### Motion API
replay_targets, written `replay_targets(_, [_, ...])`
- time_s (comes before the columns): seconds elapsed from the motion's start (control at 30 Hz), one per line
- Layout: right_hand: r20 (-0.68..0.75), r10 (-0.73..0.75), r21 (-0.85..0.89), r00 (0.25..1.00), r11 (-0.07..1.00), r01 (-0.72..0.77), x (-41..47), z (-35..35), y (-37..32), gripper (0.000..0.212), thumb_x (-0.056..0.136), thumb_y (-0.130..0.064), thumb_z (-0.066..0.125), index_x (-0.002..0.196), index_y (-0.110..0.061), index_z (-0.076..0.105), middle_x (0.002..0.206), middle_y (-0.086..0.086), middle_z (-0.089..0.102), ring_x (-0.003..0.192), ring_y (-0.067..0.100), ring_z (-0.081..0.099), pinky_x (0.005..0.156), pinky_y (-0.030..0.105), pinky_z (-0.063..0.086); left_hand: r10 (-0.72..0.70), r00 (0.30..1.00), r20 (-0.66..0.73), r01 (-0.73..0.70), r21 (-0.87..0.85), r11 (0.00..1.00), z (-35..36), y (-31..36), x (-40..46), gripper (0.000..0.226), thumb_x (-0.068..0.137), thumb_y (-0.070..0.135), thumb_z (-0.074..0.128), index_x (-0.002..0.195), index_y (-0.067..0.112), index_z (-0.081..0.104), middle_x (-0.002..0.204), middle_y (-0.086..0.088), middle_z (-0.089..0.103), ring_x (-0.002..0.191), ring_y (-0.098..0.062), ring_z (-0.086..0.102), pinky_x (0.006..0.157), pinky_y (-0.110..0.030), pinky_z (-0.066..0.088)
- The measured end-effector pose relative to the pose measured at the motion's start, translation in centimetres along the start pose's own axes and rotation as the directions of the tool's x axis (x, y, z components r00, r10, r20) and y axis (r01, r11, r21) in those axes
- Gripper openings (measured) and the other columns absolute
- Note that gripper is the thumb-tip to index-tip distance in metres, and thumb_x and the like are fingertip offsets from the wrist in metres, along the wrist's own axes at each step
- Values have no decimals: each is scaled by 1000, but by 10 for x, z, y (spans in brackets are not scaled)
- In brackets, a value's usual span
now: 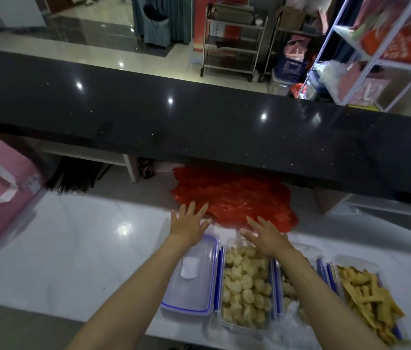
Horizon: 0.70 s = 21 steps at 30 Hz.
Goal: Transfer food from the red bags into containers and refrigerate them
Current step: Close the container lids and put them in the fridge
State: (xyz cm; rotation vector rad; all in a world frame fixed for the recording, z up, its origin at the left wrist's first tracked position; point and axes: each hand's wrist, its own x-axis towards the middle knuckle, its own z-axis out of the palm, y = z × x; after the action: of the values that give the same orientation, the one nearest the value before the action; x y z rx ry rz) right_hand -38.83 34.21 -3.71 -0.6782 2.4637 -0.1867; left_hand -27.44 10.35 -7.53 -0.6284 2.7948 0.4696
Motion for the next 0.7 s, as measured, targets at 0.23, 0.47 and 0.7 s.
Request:
replay_targets(0.23, [70,41,84,997,995,-46,32,1,7,98,74,-96,21,157,-45,23,164,-1,30,146,29,36,115,59,31,-52,997,60,49,48,998,5,3,29,59,106,60,24,161,39,20,168,-6,23,150,-36,23,123,-59,14])
replay_targets(0.47, [65,3,60,998,998,-7,31,2,9,91,82,-88,26,159,-38,24,161,-1,34,145,26,38,116,51,33,-10,999,35,12,-56,998,5,-8,28,55,106,57,32,157,38,33,165,-2,31,142,-36,35,118,-51,31])
replay_targets(0.7, [-143,-117,71,983,989,128,-40,8,15,64,98,-66,42,157,-46,27,165,-10,29,152,15,28,122,46,28,135,987,-87,-153,-261,953,6,-35,-42,53,107,43,49,158,37,36,170,8,22,152,-19,29,119,-36,34])
